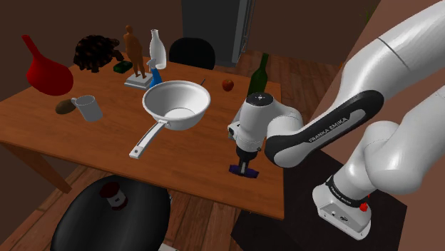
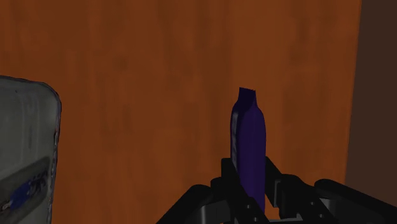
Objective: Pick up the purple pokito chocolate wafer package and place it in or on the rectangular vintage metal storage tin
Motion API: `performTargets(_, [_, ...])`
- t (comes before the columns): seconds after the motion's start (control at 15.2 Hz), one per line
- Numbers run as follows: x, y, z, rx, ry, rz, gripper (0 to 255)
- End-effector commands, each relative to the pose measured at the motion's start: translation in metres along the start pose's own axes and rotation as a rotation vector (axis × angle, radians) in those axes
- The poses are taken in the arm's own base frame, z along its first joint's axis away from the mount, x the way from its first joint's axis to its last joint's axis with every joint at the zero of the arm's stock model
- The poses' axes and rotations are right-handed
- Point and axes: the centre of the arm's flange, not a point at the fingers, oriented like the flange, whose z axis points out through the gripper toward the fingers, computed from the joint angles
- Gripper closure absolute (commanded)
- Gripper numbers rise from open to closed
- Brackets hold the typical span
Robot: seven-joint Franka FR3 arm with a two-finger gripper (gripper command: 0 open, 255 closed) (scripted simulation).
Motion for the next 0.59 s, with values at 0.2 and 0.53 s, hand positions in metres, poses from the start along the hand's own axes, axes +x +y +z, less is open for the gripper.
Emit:
performTargets(0.2, [-0.001, 0.000, -0.026, 0.000, -0.001, 0.000, 255])
performTargets(0.53, [-0.002, 0.000, -0.052, 0.000, -0.001, 0.000, 255])
